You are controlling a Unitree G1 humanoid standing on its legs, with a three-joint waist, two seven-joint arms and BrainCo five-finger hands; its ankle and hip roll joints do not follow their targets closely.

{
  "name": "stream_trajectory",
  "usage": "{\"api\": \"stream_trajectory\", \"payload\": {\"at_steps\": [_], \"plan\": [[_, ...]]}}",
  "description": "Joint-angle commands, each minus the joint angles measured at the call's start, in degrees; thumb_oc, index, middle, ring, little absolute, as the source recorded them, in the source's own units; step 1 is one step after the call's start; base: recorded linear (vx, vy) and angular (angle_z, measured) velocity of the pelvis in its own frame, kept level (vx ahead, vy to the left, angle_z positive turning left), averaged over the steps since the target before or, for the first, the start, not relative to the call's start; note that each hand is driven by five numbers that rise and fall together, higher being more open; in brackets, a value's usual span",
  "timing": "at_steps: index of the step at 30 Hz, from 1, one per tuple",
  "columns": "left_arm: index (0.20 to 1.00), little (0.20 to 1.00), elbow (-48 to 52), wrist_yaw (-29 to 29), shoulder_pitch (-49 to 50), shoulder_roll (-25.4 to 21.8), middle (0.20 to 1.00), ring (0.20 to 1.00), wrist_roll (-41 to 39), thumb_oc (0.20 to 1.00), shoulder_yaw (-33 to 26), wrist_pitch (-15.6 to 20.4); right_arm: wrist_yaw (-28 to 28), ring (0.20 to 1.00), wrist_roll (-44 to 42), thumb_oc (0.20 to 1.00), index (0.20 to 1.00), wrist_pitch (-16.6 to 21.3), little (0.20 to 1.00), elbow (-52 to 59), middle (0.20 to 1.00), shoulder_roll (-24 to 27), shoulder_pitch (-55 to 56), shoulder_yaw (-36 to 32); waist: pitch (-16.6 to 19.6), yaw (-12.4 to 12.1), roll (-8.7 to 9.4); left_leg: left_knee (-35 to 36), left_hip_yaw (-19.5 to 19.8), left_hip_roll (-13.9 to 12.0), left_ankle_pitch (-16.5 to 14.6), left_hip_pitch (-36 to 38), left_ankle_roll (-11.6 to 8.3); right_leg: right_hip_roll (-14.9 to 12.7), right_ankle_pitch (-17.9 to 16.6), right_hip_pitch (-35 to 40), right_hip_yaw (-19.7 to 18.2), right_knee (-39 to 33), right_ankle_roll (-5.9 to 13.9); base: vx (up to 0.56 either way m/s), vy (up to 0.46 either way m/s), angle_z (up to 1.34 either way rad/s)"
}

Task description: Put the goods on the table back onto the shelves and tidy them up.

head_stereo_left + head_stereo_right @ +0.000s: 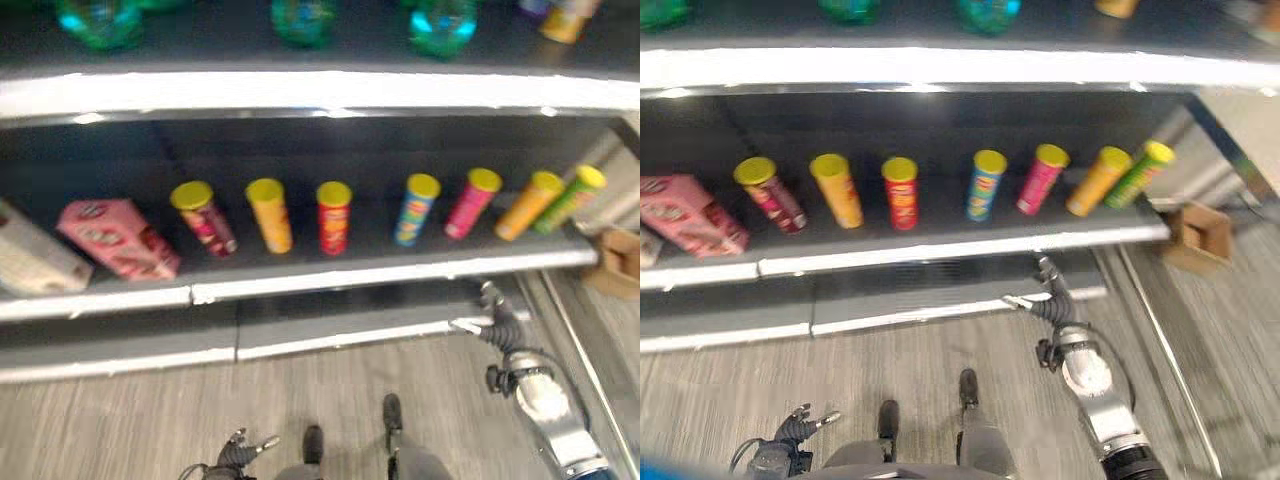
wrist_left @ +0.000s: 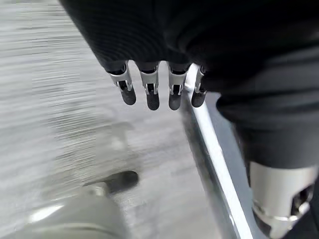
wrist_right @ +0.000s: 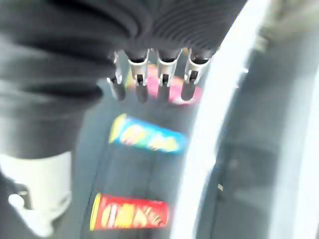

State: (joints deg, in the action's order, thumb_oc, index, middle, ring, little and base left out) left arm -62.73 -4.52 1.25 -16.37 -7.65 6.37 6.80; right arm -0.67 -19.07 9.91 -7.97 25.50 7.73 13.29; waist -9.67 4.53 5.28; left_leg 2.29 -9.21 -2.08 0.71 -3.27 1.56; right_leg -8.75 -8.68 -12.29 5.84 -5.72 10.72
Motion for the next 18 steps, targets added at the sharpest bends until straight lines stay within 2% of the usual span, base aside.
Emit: {"api": "stream_trajectory", "payload": {"at_steps": [1,2,3,4,6,7,8,9,10,12,13,14,15,16,17,18], "plan": [[1.0,1.0,0.3,0.9,-1.2,-3.7,1.0,1.0,0.6,1.0,-0.4,0.8,2.6,1.0,-4.7,1.0,1.0,2.9,1.0,2.0,1.0,2.8,-7.1,-3.5,-1.0,-1.3,0.33,1.3,-1.0,-2.6,-2.2,1.6,-3.14,-5.2,-0.7,2.8,-1.9,7.3,1.28,-0.07,-0.153,-1.45],[1.0,1.0,0.8,1.1,-0.8,-3.7,1.0,1.0,0.5,1.0,-0.5,0.7,2.2,1.0,-4.3,1.0,1.0,2.5,1.0,1.4,1.0,2.9,-6.6,-4.4,-0.4,-1.2,0.01,1.1,-2.1,-3.5,-2.1,1.7,-3.38,-6.5,-1.1,3.5,-1.0,7.7,1.21,-0.05,-0.202,-0.84],[1.0,1.0,0.5,1.1,-0.6,-3.8,1.0,1.0,0.5,1.0,-0.8,0.9,2.2,1.0,-4.1,1.0,1.0,2.7,1.0,1.4,1.0,3.3,-6.4,-5.8,1.0,-1.5,-0.25,0.7,-4.2,-5.3,-1.7,1.7,-4.23,-9.9,-3.1,5.4,1.2,8.2,1.56,-0.05,-0.201,-0.54],[1.0,1.0,0.5,1.1,-0.6,-3.8,1.0,1.0,0.5,1.0,-0.8,0.9,2.2,1.0,-4.1,1.0,1.0,2.7,1.0,1.4,1.0,3.3,-6.4,-5.8,1.1,-1.5,-0.21,0.7,-4.3,-5.2,-1.7,1.6,-4.22,-9.9,-3.1,5.3,1.1,8.1,1.56,-0.04,-0.259,-0.44],[1.0,1.0,0.6,1.2,-0.6,-4.3,1.0,1.0,0.4,1.0,-1.4,1.1,1.9,1.0,-2.3,1.0,1.0,2.5,1.0,2.2,1.0,4.8,-6.6,-6.7,2.5,-2.2,0.3,0.6,-6.4,-7.0,-1.2,2.0,-5.43,-13.4,-6.8,6.8,3.1,8.0,2.58,0.0,-0.42,-0.55],[1.0,1.0,0.9,1.2,-0.4,-5.0,1.0,1.0,-0.4,1.0,-2.2,1.2,1.5,1.0,-0.6,1.0,1.0,2.5,1.0,3.2,1.0,7.0,-6.9,-8.3,3.7,-2.7,0.85,0.7,-7.9,-9.2,-1.3,2.5,-7.4,-15.2,-8.7,8.2,5.6,7.0,3.84,-0.02,-0.473,-0.69],[1.0,1.0,1.0,1.3,-0.4,-4.9,1.0,1.0,-0.4,1.0,-2.2,1.2,1.5,1.0,-0.6,1.0,1.0,2.4,1.0,3.3,1.0,7.1,-6.8,-8.4,3.6,-2.8,1.02,0.5,-8.3,-9.0,-0.6,2.1,-7.15,-15.4,-9.3,8.0,5.7,6.8,3.53,0.06,-0.622,-0.71],[1.0,1.0,1.4,1.3,0.1,-5.3,1.0,1.0,-1.0,1.0,-2.8,1.3,1.0,1.0,0.0,1.0,1.0,2.5,1.0,5.4,1.0,8.9,-6.4,-10.3,4.5,-2.5,1.43,0.5,-9.0,-11.1,-0.6,3.2,-8.7,-15.1,-9.7,7.9,6.1,6.8,4.15,-0.02,-0.308,-0.82],[1.0,1.0,1.5,1.3,0.1,-5.3,1.0,1.0,-1.0,1.0,-2.8,1.3,1.0,1.0,0.0,1.0,1.0,2.4,1.0,5.7,1.0,9.0,-6.2,-10.5,4.2,-2.8,1.48,0.4,-9.6,-11.2,0.1,3.1,-8.49,-15.1,-10.2,7.7,6.0,6.8,3.85,0.04,-0.51,-0.66],[1.0,1.0,1.2,1.3,0.9,-5.4,1.0,1.0,-1.6,1.0,-3.6,1.8,0.5,1.0,0.3,1.0,1.0,2.6,1.0,8.4,1.0,11.9,-5.8,-14.1,5.0,-2.7,1.85,0.5,-10.9,-13.7,1.1,4.2,-10.47,-13.2,-6.9,8.6,6.3,5.8,4.28,0.01,-0.458,-0.54],[1.0,1.0,1.2,1.5,1.4,-5.6,1.0,1.0,-1.7,1.0,-3.8,1.9,0.2,1.0,0.3,1.0,1.0,2.9,1.0,9.5,1.0,13.3,-5.6,-16.0,5.1,-2.9,1.7,0.6,-11.5,-15.4,1.9,4.9,-11.41,-11.8,-3.7,8.8,7.0,5.8,4.25,0.05,-0.566,-0.81],[1.0,1.0,0.7,1.4,1.8,-5.3,1.0,1.0,-1.6,1.0,-4.4,2.1,0.1,1.0,-0.7,1.0,1.0,3.6,1.0,11.1,1.0,15.0,-5.6,-18.1,5.3,-2.6,1.15,0.7,-11.7,-18.0,3.3,5.4,-12.5,-9.6,1.6,9.5,7.6,5.4,3.53,0.03,-0.61,-0.97],[1.0,1.0,0.5,1.4,1.5,-5.1,1.0,1.0,-1.8,1.0,-4.2,2.1,-0.5,1.0,-1.2,1.0,1.0,4.2,1.0,12.5,1.0,15.6,-5.0,-20.3,5.1,-2.2,0.35,-0.1,-11.0,-20.4,6.1,4.4,-13.22,-7.2,4.0,9.6,7.7,5.7,2.25,0.02,-0.586,-0.29],[1.0,1.0,0.7,1.0,1.4,-4.8,1.0,1.0,-2.7,1.0,-4.5,2.2,-2.0,1.0,-1.3,1.0,1.0,5.2,1.0,13.1,1.0,16.9,-4.4,-22.6,4.9,-1.9,-0.38,-1.2,-10.7,-22.8,11.0,3.8,-14.18,-4.6,5.5,10.5,7.8,5.2,1.03,-0.01,-0.694,-0.01],[1.0,1.0,1.7,0.8,0.9,-3.9,1.0,1.0,-4.7,1.0,-5.0,2.1,-4.9,1.0,-0.7,1.0,1.0,6.0,1.0,12.3,1.0,18.6,-5.4,-25.4,4.3,-1.5,-0.98,-3.3,-10.2,-24.9,17.6,2.5,-14.17,-0.9,6.7,12.6,8.7,2.7,-0.93,0.0,-0.657,0.06],[1.0,1.0,1.9,0.9,1.1,-3.5,1.0,1.0,-4.9,1.0,-5.1,2.3,-5.6,1.0,-0.6,1.0,1.0,6.2,1.0,11.7,1.0,19.1,-6.1,-25.8,4.2,-1.5,-0.61,-4.3,-10.1,-23.9,16.4,2.6,-13.35,-0.2,6.7,13.1,8.6,1.4,-1.39,0.0,-0.468,0.01]]}}
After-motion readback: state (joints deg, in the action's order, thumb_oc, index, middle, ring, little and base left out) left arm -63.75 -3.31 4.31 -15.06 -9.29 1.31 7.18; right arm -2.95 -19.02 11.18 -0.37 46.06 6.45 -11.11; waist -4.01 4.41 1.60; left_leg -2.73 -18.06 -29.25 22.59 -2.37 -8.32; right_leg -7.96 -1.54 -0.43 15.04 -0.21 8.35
